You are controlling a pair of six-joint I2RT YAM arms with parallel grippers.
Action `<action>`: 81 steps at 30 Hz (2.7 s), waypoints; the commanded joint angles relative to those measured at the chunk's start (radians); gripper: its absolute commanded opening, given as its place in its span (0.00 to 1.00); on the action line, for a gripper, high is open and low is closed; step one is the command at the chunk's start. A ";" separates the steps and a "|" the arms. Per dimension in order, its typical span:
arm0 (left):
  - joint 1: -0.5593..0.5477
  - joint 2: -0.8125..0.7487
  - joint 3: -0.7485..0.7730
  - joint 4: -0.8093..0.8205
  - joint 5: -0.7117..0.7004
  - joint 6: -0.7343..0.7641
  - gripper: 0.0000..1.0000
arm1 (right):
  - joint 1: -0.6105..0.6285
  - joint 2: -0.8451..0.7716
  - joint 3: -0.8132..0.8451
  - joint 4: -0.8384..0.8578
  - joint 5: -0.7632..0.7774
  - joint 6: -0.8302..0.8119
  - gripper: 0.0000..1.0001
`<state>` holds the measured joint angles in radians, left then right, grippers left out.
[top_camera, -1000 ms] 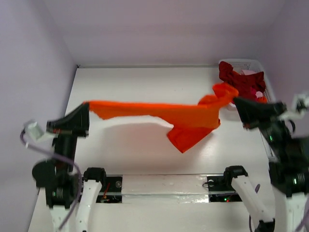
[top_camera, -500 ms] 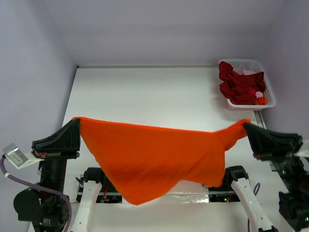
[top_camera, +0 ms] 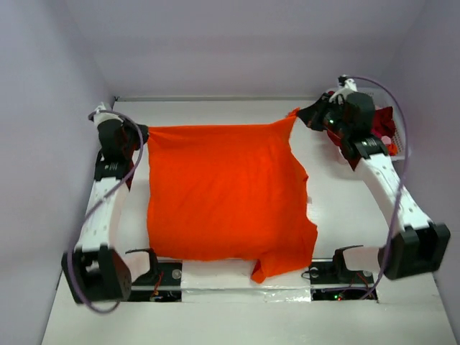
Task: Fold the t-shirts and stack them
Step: Flatten out the tshirt
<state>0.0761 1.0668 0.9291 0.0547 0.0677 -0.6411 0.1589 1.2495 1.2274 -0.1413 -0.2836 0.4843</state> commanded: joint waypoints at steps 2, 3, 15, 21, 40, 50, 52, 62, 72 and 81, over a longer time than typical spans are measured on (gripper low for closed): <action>0.013 0.152 0.089 0.028 -0.052 -0.008 0.00 | 0.005 0.127 0.066 0.132 0.047 -0.007 0.00; 0.013 0.235 0.112 0.024 -0.057 -0.009 0.00 | 0.005 0.155 0.069 0.132 0.043 0.002 0.00; 0.004 0.619 0.243 0.060 -0.091 -0.023 0.00 | 0.025 0.510 0.208 0.031 -0.059 0.007 0.00; 0.004 0.688 0.290 0.060 -0.089 -0.038 0.00 | 0.025 0.596 0.242 0.006 -0.016 -0.009 0.00; 0.004 0.947 0.583 0.105 -0.031 -0.063 0.00 | 0.025 0.981 0.762 -0.144 -0.006 0.023 0.00; 0.004 1.061 0.706 0.143 0.017 -0.054 0.00 | 0.025 1.127 0.937 -0.143 -0.006 0.062 0.00; 0.004 1.068 0.712 0.157 0.020 -0.043 0.00 | 0.025 1.140 0.954 -0.138 0.004 0.068 0.00; 0.013 1.124 0.751 0.212 0.052 -0.048 0.00 | -0.028 1.229 1.081 -0.169 0.017 0.080 0.00; 0.013 1.205 0.878 0.201 0.072 -0.069 0.00 | -0.091 1.277 1.181 -0.193 0.034 0.089 0.00; 0.013 1.262 0.982 0.154 0.064 -0.071 0.00 | -0.091 1.338 1.271 -0.205 -0.011 0.131 0.00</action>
<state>0.0788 2.3356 1.8545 0.2028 0.1562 -0.7185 0.0750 2.5656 2.4470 -0.3664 -0.2855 0.5930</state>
